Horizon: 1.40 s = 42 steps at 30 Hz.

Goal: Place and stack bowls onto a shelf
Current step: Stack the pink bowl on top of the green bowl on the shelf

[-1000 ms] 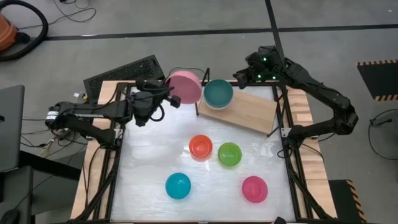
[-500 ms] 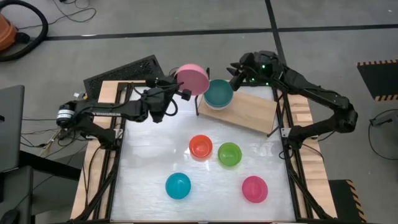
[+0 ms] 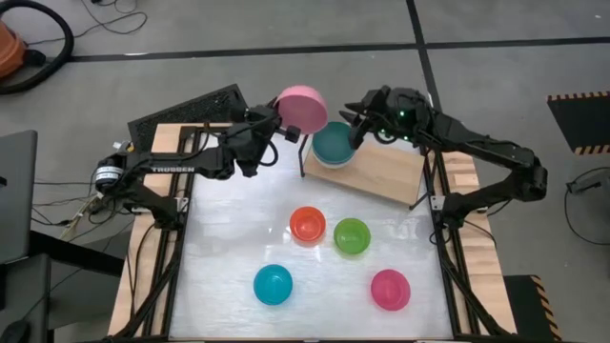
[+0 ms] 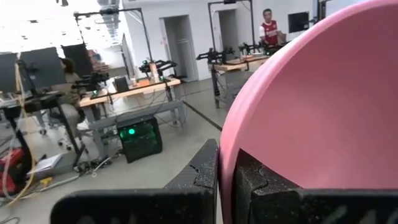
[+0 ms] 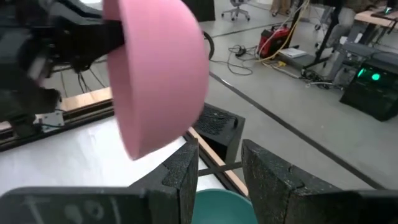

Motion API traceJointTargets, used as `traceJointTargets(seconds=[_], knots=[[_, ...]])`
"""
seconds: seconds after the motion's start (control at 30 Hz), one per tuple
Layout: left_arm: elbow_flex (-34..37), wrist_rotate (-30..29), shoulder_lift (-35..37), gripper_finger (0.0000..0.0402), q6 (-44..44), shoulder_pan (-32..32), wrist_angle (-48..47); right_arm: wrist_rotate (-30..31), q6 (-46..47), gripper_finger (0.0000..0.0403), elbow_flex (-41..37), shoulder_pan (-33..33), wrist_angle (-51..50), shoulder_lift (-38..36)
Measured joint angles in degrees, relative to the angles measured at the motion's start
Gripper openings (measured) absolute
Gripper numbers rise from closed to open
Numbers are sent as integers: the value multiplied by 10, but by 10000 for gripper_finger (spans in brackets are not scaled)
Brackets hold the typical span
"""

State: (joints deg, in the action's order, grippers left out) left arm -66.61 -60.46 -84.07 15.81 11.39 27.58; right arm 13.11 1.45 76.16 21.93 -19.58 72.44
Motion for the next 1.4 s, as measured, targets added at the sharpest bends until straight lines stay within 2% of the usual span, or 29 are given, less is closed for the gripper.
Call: traceJointTargets(seconds=[0.4, 0.57, 0.73, 0.8, 1.0, 1.2, 1.4], knots=[[-16, 24, -5, 0, 5, 12, -16, 39, 0, 148, 0, -67, 92, 0], [-16, 23, -5, 0, 4, 12, -17, 53, 0, 148, 0, -76, 103, 2], [-16, 27, -5, 0, 2, 11, -17, 56, -11, 148, 0, -81, 112, 32], [-16, 26, -5, 0, 0, 11, -23, 84, -15, 149, 0, -88, 114, 45], [-16, 27, -4, 0, -6, 10, -26, 126, -30, 179, 0, -97, 127, 55], [-16, 28, -4, 0, -6, 10, -28, 128, -30, 218, 0, -85, 129, 57], [-16, 46, -4, 0, -9, 10, -28, 129, -28, 212, 0, -68, 128, 57]])
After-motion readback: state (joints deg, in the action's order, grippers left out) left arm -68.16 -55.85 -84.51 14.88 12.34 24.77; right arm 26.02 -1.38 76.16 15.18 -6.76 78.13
